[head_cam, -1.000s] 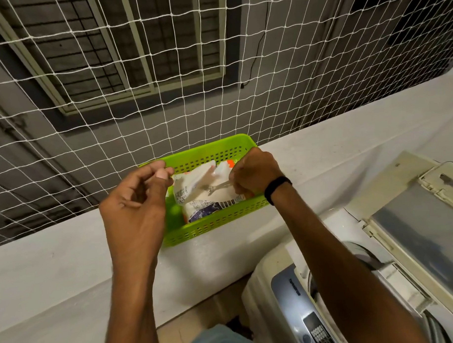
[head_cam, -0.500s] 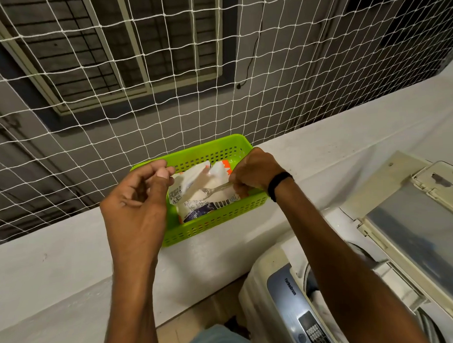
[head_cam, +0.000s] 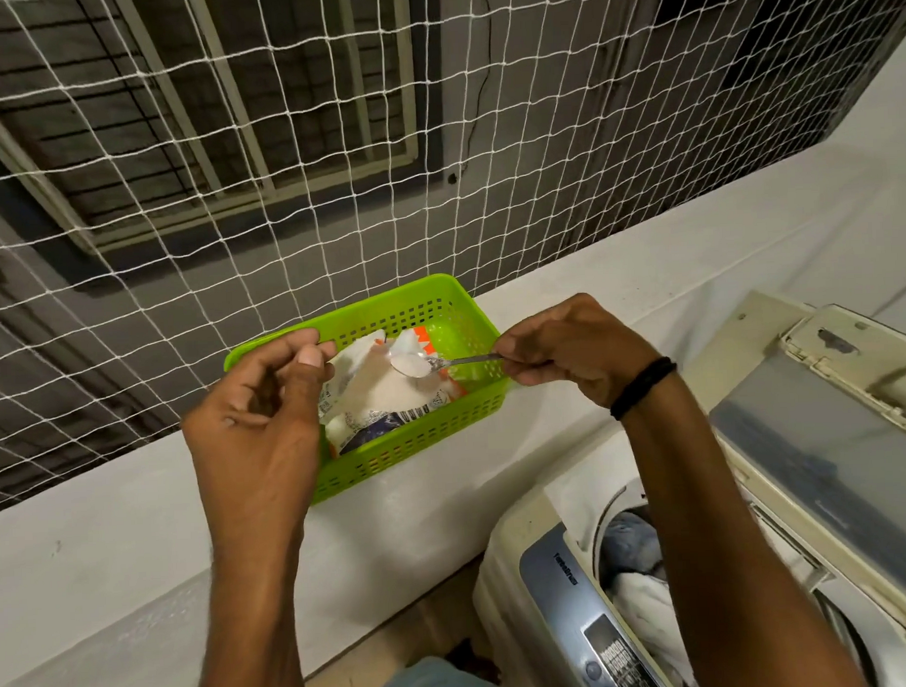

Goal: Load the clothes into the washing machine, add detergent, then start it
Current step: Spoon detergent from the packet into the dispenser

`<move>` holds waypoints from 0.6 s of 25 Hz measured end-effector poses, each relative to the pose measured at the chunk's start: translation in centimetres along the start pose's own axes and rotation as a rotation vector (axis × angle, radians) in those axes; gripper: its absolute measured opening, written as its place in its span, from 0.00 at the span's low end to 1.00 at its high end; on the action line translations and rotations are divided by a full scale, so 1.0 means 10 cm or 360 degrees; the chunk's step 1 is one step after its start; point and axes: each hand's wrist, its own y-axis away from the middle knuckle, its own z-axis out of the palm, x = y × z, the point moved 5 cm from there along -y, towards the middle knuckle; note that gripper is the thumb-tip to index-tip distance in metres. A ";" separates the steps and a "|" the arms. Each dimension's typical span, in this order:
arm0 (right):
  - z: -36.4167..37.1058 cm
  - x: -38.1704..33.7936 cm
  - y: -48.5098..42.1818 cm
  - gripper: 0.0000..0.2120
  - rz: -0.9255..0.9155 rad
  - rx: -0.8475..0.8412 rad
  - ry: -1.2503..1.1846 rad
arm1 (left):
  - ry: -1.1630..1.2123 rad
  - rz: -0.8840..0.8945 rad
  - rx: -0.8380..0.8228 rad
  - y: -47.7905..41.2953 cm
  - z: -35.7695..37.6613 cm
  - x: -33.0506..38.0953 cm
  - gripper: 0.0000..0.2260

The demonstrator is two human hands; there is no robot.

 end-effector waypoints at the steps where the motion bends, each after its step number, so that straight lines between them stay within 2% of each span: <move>1: -0.02 0.00 0.02 0.05 -0.0005 0.0005 -0.0030 | 0.0009 0.0001 -0.0013 0.01 0.03 0.00 0.06; 9: -0.54 0.15 0.41 0.07 -0.0037 0.0227 -0.0117 | 0.0149 0.0018 -0.0229 0.20 0.52 0.00 0.07; 12: -0.97 0.44 0.67 0.06 -0.0010 0.0412 -0.0263 | 0.0165 0.0010 -0.0415 0.32 0.88 -0.08 0.06; 15: -1.45 0.92 1.00 0.05 0.0055 0.0719 -0.0398 | 0.0138 0.0034 -0.0681 0.54 1.34 -0.19 0.06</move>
